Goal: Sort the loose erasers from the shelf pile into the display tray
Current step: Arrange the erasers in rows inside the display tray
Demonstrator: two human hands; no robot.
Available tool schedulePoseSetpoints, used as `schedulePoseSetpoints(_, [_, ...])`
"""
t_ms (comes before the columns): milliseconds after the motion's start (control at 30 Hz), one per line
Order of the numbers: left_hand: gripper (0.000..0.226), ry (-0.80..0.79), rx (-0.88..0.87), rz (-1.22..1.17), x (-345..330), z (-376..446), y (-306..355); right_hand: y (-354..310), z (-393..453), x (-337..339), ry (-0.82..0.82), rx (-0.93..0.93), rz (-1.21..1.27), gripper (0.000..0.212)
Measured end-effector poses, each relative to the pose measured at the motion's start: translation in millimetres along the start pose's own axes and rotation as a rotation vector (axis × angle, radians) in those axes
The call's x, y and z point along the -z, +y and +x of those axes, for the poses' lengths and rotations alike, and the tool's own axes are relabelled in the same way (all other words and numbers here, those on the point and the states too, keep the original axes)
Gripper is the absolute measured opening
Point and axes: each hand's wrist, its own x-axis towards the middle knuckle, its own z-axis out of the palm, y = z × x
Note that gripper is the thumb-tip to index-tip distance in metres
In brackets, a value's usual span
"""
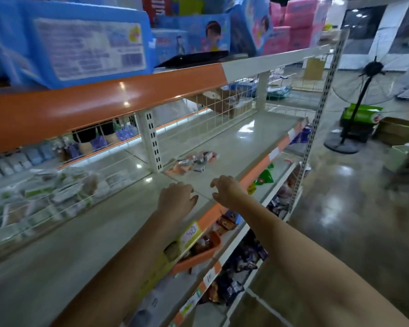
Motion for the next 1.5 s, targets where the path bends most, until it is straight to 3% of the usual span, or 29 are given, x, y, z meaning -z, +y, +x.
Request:
schedulePoseSetpoints(233, [0.030, 0.055, -0.086, -0.037, -31, 89, -5, 55, 70, -4, -0.023, -0.061, 0.042, 0.040])
schedulePoseSetpoints(433, [0.056, -0.055, 0.032, -0.036, -54, 138, -27, 84, 114, -8, -0.027, -0.070, 0.126, 0.042])
schedulePoseSetpoints(600, [0.043, 0.028, 0.069, -0.131, -65, 151, -38, 87, 145, -19, -0.069, 0.000, 0.163, 0.043])
schedulePoseSetpoints(800, [0.050, -0.080, 0.185, -0.152, -90, 156, -43, 72, 178, -33, -0.103, 0.141, 0.139, 0.045])
schedulePoseSetpoints(933, [0.048, -0.002, 0.287, -0.258, -92, 159, -41, 72, 193, -44, -0.020, 0.181, 0.150, 0.045])
schedulePoseSetpoints(1133, [0.041, 0.070, 0.549, -0.177, -92, 174, -20, 77, 206, -61, 0.045, 0.243, 0.192, 0.034])
schedulePoseSetpoints(1333, [0.044, 0.179, 0.682, -0.214, -104, 179, -11, 89, 216, -63, 0.043, 0.299, 0.314, 0.023])
schedulePoseSetpoints(1500, [0.022, 0.286, 0.773, -0.494, -99, 158, -6, 95, 213, -51, 0.012, 0.253, 0.569, 0.015])
